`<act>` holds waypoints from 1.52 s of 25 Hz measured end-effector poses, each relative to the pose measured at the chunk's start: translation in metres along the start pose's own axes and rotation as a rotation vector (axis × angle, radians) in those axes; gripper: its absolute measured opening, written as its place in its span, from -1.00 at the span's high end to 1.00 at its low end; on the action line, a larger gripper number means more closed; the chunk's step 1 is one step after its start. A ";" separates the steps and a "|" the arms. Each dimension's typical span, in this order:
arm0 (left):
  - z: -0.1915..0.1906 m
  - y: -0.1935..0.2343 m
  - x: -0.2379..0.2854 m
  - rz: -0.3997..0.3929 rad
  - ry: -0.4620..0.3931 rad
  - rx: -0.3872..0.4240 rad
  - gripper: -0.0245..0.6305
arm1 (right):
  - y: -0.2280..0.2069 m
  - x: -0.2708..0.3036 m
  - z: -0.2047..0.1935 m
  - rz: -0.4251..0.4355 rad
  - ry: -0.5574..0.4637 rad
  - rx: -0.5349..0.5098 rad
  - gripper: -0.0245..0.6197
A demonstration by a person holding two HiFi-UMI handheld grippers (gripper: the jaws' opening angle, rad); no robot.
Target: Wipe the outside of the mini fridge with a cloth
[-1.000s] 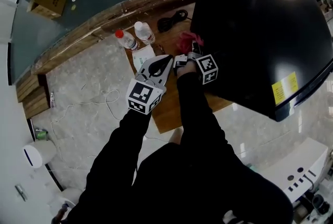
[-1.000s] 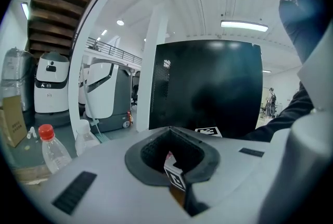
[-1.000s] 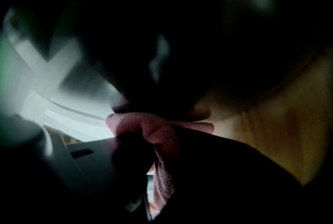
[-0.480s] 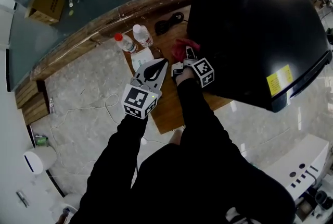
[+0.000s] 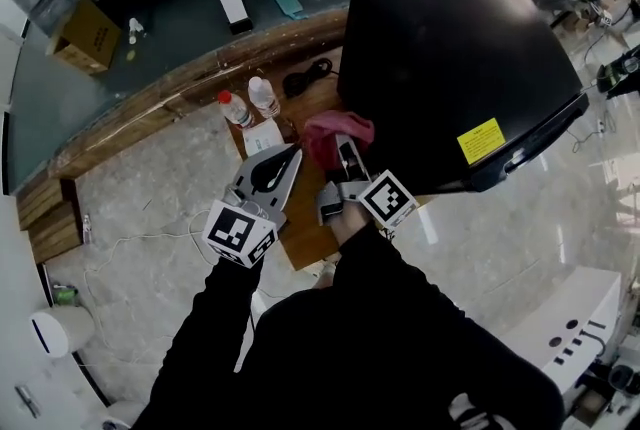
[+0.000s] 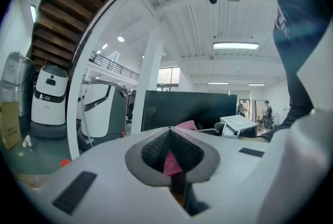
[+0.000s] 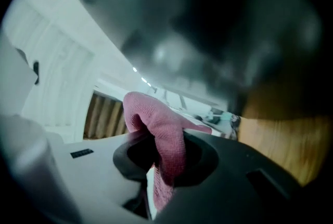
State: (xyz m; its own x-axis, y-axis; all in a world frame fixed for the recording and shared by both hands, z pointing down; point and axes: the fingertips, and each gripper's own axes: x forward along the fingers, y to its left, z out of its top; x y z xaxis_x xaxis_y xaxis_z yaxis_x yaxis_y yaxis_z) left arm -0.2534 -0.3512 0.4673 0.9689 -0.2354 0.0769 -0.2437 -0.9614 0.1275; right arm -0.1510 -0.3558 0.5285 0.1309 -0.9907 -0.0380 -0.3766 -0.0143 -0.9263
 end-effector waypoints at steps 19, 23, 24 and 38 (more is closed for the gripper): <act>0.065 -0.089 0.026 -0.146 -0.103 0.057 0.91 | 0.030 -0.084 0.101 -0.029 -0.284 0.218 0.74; 0.055 -0.092 0.035 -0.152 -0.077 0.065 0.91 | 0.020 -0.081 0.102 -0.021 -0.291 0.276 0.72; 0.051 -0.093 0.037 -0.154 -0.069 0.064 0.91 | 0.016 -0.081 0.102 -0.022 -0.292 0.287 0.72; -0.044 -0.085 0.057 -0.172 0.092 0.032 0.91 | -0.093 -0.085 0.060 -0.164 -0.283 0.344 0.72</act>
State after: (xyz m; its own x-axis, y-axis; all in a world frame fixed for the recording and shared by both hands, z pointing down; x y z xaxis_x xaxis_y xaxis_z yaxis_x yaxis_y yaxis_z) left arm -0.1789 -0.2764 0.5044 0.9875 -0.0547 0.1475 -0.0721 -0.9908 0.1149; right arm -0.0721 -0.2620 0.5954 0.4263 -0.9024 0.0623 -0.0109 -0.0740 -0.9972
